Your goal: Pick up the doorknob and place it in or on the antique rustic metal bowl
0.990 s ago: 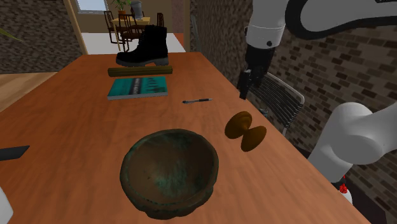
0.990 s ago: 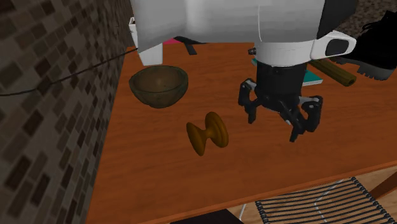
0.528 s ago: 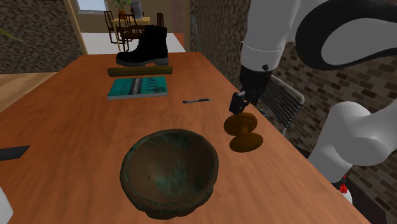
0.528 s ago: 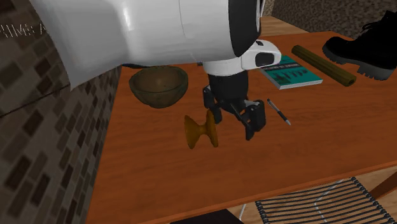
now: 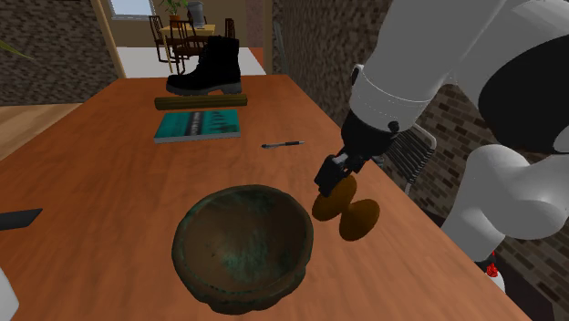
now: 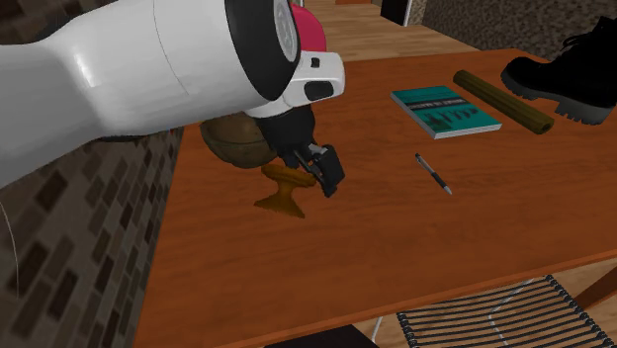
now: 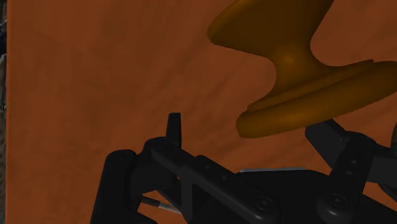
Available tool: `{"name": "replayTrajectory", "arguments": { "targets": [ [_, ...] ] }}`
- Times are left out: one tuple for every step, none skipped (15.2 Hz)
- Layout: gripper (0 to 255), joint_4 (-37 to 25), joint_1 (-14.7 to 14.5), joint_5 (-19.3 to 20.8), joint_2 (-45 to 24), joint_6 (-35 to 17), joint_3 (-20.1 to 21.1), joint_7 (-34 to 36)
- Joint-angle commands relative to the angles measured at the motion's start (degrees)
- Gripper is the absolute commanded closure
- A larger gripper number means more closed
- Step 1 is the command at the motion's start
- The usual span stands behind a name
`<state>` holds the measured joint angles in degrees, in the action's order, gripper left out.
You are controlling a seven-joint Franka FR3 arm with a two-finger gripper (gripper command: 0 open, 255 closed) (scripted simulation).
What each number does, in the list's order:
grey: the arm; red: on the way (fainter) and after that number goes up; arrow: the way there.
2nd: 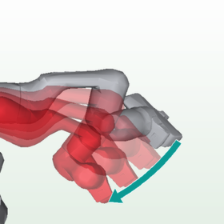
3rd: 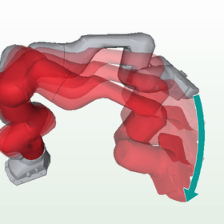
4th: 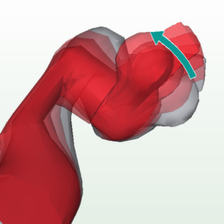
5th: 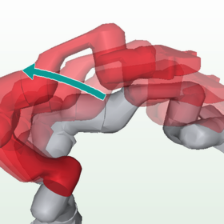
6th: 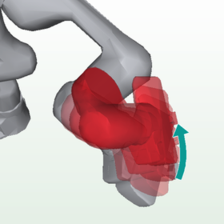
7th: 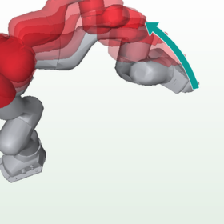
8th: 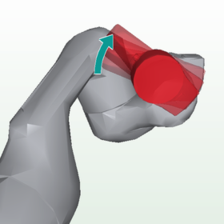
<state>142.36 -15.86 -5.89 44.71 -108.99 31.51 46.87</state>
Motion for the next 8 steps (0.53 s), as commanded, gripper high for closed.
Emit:
{"name": "replayTrajectory", "arguments": {
  "targets": [
    [0,1.8,-1.5,0.3,3.7,4.8,0.7,1.0],
    [0,2.5,-1.9,0.5,3.5,3.9,0.5,1.2],
    [0,3.3,-2.2,0.7,3.2,3.1,0.4,1.5],
    [0,4.0,-2.5,0.8,3.1,2.3,0.3,1.6],
    [0,4.4,-2.7,1.0,2.9,1.8,0.2,1.8],
    [0,4.4,-2.9,1.1,2.8,1.8,0.0,1.9],
    [0,4.4,-3.0,1.2,2.8,1.8,-0.1,2.0],
    [0,4.4,-3.1,1.3,2.7,1.8,-0.2,2.1]
  ]
}}
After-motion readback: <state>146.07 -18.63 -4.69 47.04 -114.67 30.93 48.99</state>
